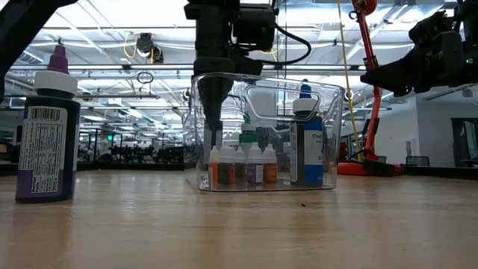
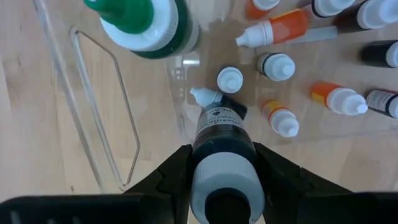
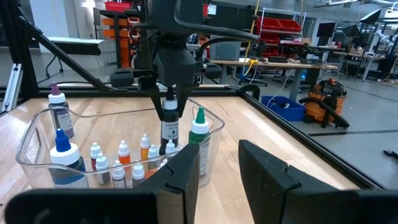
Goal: Pick & Place food coloring
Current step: Put the big black food coloring bottle into the transparent bin
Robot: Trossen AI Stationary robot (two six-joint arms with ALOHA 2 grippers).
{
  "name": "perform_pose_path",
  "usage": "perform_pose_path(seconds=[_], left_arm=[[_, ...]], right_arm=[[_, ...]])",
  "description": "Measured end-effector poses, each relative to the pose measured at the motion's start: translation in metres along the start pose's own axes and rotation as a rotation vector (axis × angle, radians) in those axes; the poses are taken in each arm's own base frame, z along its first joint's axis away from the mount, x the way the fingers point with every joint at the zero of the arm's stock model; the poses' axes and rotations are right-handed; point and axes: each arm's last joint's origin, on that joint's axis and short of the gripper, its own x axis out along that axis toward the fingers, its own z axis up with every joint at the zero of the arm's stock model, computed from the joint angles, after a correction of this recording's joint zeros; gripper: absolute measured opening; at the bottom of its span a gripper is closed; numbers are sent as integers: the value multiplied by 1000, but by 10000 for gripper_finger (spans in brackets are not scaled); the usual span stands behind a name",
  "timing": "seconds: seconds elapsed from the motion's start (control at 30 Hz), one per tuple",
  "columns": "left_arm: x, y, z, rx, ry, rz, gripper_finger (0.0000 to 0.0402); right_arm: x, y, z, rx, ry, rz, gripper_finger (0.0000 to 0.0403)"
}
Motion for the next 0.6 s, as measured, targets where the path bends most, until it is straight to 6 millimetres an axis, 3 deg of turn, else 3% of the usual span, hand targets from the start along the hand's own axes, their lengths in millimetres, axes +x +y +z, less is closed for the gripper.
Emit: perform_pose_path(seconds=[0.33,0.6], left_arm=[[-15,0,-8,-25,-7,28,141],[-8,1,-12,-48,30,37,141]], right_arm=[[0,0,0,0,0,0,100],[0,0,0,0,0,0,100]])
